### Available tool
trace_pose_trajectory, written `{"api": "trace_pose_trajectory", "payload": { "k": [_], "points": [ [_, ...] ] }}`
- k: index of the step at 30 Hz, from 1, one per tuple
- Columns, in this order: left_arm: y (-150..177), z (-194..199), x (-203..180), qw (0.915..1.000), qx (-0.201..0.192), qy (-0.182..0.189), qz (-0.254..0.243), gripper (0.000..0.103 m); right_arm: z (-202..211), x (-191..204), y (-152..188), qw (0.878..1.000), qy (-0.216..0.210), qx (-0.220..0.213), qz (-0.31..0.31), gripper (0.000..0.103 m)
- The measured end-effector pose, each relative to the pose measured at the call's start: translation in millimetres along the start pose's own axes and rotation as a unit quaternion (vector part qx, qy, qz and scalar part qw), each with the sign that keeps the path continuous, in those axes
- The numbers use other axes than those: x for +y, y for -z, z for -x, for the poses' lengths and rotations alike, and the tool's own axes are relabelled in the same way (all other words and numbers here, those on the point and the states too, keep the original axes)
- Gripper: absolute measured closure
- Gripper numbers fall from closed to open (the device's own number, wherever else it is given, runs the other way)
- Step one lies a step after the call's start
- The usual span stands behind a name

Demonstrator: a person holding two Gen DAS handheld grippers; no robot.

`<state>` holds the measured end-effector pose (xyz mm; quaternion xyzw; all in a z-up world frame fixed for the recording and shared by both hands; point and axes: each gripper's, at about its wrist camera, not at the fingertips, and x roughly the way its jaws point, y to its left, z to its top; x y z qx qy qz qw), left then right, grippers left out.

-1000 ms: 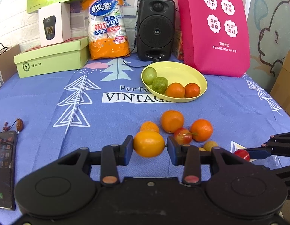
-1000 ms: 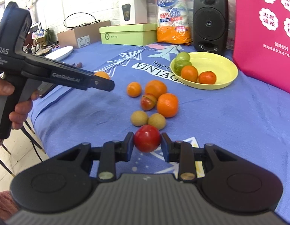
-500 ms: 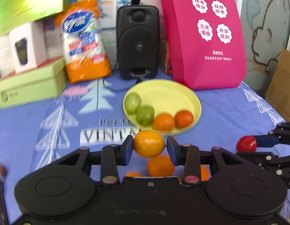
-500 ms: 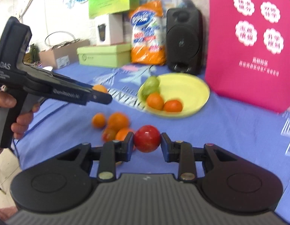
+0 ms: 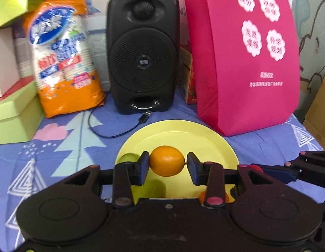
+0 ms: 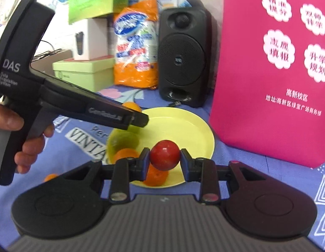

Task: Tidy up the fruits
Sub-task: 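Carry the tangerine and tomato to the yellow plate and release them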

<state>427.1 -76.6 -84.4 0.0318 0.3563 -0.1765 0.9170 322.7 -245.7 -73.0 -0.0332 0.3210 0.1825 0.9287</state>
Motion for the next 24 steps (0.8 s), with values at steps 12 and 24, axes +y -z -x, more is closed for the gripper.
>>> {"api": "trace_pose_trajectory", "payload": {
  "k": [12,24],
  "points": [
    [4,-47,-2,0.9995,0.03,-0.001,0.005,0.063,-39,-20,5,1.0,-0.002,0.019,-0.025,0.073],
    [6,27,7,0.9997,-0.019,-0.016,0.001,0.035,-1,-13,2,1.0,0.015,-0.01,-0.021,0.049]
  ]
}}
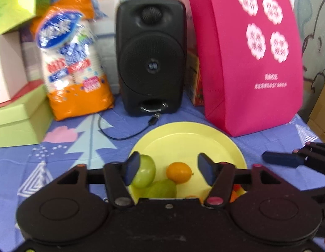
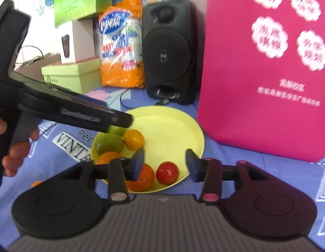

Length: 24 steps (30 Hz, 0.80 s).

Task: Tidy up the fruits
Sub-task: 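Carry the tangerine and tomato to the yellow plate and release them, then move both open tools back toward the loose fruit on the cloth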

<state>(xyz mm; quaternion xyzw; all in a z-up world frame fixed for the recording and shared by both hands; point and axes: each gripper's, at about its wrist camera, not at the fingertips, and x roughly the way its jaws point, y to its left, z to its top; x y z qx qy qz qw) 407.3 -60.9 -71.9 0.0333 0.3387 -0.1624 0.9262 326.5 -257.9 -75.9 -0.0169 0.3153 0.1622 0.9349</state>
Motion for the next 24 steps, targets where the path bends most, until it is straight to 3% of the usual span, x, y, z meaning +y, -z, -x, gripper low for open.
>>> {"api": "trace_pose_trajectory", "payload": {
  "k": [2,8,14,24],
  "points": [
    [5,23,2,0.9999,-0.016,-0.005,0.0,0.031,17,4,2,1.0,0.004,-0.016,-0.001,0.04],
    [37,79,3,0.9995,-0.032,-0.006,0.001,0.031,57,17,14,0.999,-0.012,-0.032,-0.011,0.039],
    [74,123,10,0.9991,-0.031,-0.02,0.021,0.031,79,37,41,0.999,-0.03,-0.02,-0.012,0.035],
    [133,150,21,0.9986,0.002,-0.02,0.05,0.031,106,73,76,0.998,-0.063,0.002,0.006,0.035]
  ]
}}
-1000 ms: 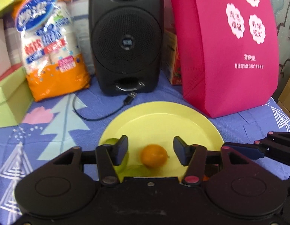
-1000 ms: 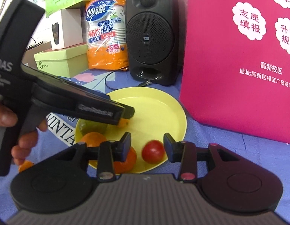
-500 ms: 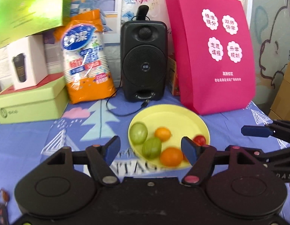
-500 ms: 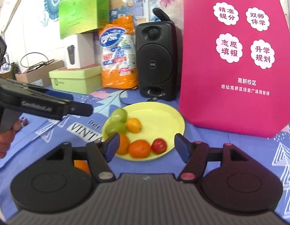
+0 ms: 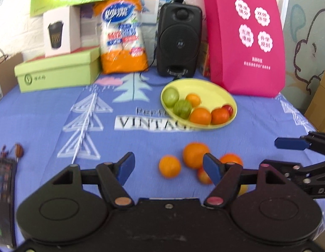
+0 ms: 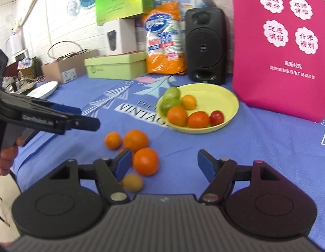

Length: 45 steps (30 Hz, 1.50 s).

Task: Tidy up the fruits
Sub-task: 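Move both open tools back toward the loose fruit on the cloth, then grasp a small orange with the left tool while the right grasps a brown kiwi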

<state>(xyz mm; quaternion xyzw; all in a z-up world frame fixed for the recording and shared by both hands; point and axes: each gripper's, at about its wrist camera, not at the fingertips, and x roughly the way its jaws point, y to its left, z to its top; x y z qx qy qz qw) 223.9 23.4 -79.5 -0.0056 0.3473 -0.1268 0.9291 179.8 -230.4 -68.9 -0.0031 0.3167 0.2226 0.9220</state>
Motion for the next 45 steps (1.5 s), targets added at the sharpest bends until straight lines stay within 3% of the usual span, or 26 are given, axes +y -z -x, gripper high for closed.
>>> {"api": "trace_pose_trajectory", "payload": {
  "k": [9,20,22,24,41,45],
  "points": [
    [32,-11,2,0.9995,0.032,-0.001,0.005,0.031,4,28,24,0.999,-0.015,0.033,0.036,0.035],
    [20,-42,4,0.9993,0.035,-0.011,0.009,0.038,-8,42,28,0.996,-0.025,0.053,0.06,0.035],
    [18,-47,5,0.9992,0.036,-0.014,0.009,0.038,-13,44,29,0.996,-0.012,0.06,0.065,0.037],
    [17,-52,4,0.9991,0.039,-0.014,0.008,0.038,-18,43,29,0.996,-0.001,0.066,0.062,0.048],
    [6,-74,2,0.9991,0.042,-0.003,0.007,0.041,-36,40,28,0.995,0.011,0.078,0.061,0.057],
    [6,-75,1,0.9991,0.042,0.007,0.003,0.057,-38,41,28,0.995,0.012,0.077,0.062,0.057]
  ]
}}
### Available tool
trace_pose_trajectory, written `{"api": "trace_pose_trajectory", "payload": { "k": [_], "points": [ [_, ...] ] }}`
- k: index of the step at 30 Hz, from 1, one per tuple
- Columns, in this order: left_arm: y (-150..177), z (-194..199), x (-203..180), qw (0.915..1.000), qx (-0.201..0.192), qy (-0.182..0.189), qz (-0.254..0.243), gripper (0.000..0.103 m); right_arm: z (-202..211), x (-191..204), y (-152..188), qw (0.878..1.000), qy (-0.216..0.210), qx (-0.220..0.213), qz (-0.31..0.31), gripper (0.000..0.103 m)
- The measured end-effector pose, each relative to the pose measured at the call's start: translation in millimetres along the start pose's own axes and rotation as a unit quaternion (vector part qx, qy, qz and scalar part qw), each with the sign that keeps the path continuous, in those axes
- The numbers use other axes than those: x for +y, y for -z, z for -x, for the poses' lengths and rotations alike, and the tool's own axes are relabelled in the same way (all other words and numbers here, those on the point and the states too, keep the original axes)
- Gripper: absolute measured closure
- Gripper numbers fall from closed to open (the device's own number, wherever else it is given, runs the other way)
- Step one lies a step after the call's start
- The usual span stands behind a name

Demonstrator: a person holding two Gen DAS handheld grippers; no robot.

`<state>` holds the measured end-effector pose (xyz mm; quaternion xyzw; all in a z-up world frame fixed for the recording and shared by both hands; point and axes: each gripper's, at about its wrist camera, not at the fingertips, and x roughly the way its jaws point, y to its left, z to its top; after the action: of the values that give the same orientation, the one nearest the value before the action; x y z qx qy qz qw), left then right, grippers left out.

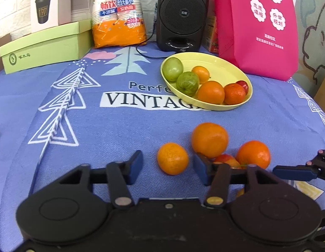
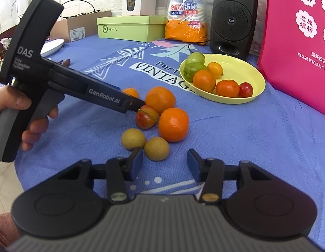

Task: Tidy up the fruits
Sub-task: 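Grasp a small orange with the left tool while the right grasps a brown kiwi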

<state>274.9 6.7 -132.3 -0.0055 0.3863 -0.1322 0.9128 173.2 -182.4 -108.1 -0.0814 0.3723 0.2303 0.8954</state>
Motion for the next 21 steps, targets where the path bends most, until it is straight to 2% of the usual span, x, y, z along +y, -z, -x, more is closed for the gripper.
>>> {"api": "trace_pose_trajectory", "payload": {
  "k": [3,4,5,14,21],
  "points": [
    [0.5,0.8,0.8,1.0,0.0,0.006,0.002,0.061,-0.1,0.7,-0.3,1.0,0.001,-0.001,0.002,0.057],
    [0.7,1.1,0.8,1.0,0.001,0.008,0.002,0.07,0.0,1.1,-0.3,1.0,0.002,-0.001,0.004,0.057],
    [1.2,1.3,1.0,0.9999,0.002,0.011,0.002,0.073,0.1,1.4,-0.3,1.0,0.003,-0.001,0.004,0.057],
    [2.3,4.7,0.3,0.9998,0.003,0.018,0.004,0.073,-0.1,3.8,0.7,1.0,0.006,-0.004,0.01,0.057],
    [3.8,7.6,0.9,0.9998,0.004,0.019,0.001,0.073,-2.4,6.0,-1.4,1.0,-0.005,-0.004,0.017,0.072]
  ]
}}
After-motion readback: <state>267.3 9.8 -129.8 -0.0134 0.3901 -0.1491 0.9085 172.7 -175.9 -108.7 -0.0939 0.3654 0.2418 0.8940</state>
